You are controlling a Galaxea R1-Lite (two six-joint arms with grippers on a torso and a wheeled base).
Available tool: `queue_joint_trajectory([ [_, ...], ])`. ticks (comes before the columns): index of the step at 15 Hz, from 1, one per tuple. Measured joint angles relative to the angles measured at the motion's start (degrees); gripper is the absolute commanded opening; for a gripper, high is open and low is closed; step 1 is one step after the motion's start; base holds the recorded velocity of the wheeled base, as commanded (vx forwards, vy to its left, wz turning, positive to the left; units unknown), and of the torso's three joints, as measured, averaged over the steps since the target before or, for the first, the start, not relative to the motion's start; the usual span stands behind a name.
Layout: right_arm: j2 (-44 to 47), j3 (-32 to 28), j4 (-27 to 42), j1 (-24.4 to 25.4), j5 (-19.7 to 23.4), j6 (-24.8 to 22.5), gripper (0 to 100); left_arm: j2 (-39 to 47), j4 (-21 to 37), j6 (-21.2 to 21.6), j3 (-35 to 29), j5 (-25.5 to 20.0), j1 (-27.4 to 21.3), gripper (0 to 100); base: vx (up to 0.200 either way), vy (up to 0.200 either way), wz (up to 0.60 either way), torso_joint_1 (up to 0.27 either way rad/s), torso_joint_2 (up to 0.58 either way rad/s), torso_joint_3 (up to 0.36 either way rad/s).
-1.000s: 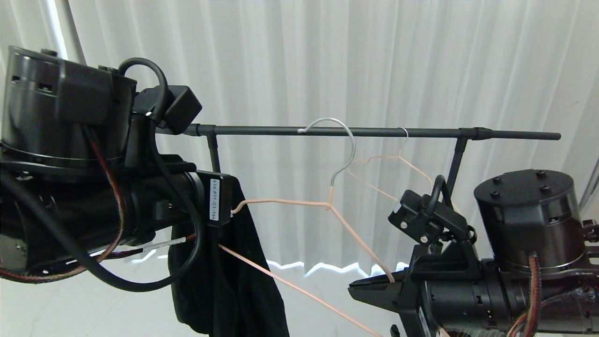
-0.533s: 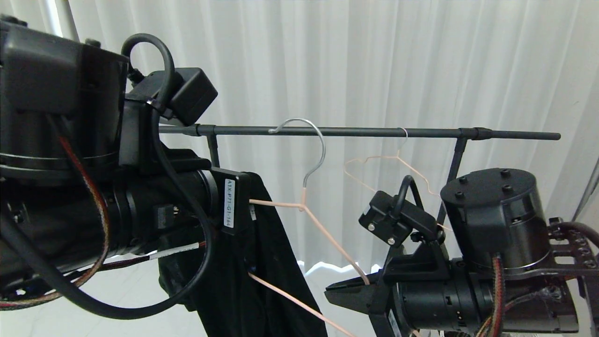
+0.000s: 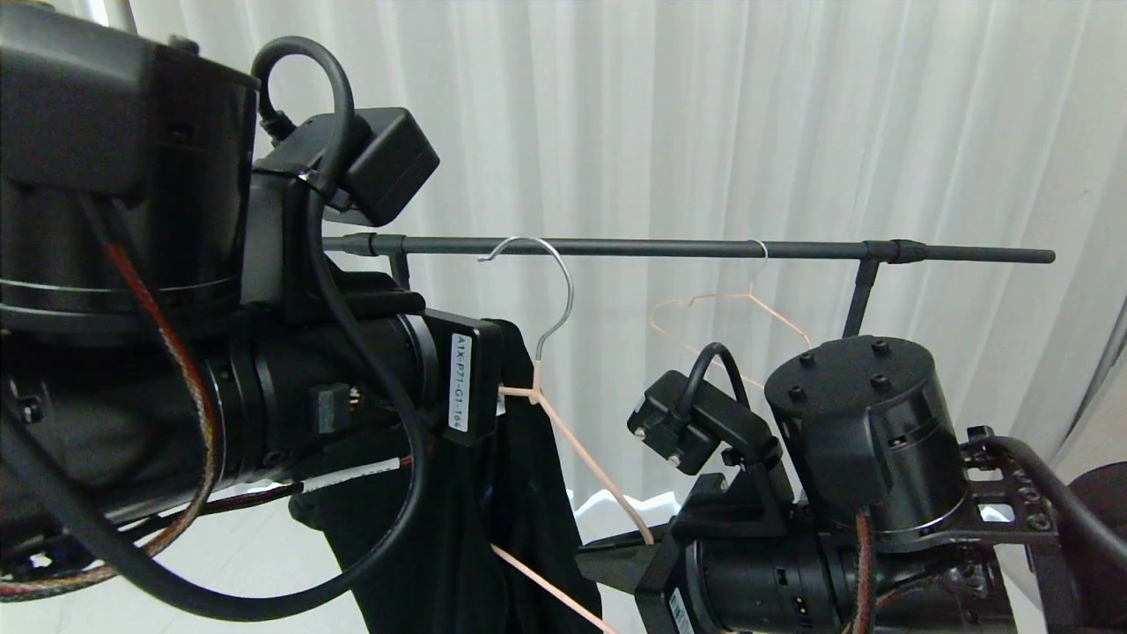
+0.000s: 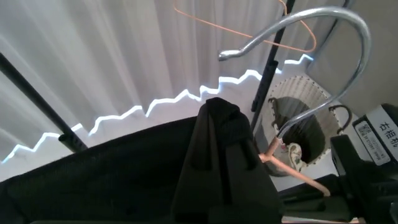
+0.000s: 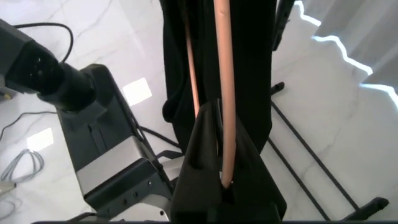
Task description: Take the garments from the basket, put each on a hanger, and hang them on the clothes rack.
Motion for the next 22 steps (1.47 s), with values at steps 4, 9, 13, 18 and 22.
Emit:
queue_joint_trajectory([
  [4, 0.7, -1.7, 0.1, 1.0, -2.0, 4.4, 0, 0.4, -0.8, 3.8, 0.3, 0.1, -0.2, 0, 0.000, 0.000, 0.00, 0.000, 0.00, 0.000],
  [9, 1.3, -2.1, 1.3, 1.1, -8.3, 7.5, 0, 0.4, -2.9, 5.3, 2.3, 0.2, 0.1, 0, 0.000, 0.000, 0.00, 0.000, 0.00, 0.000],
  [13, 1.6, -2.0, 1.1, 0.4, -13.5, 8.0, 0, -0.7, -7.5, 8.2, 4.7, 0.2, 0.2, 0, 0.000, 0.000, 0.00, 0.000, 0.00, 0.000],
  [18, 1.6, -2.0, 0.9, 0.3, -17.1, 8.0, 0, -0.9, -9.2, 10.3, 7.2, 0.1, 0.2, 100, 0.000, 0.000, 0.00, 0.000, 0.00, 0.000],
  [22, 1.5, -1.4, -4.0, -0.3, -17.7, 6.6, 0, -1.9, -9.2, 10.3, 7.1, 0.2, 2.0, 100, 0.000, 0.000, 0.00, 0.000, 0.00, 0.000],
])
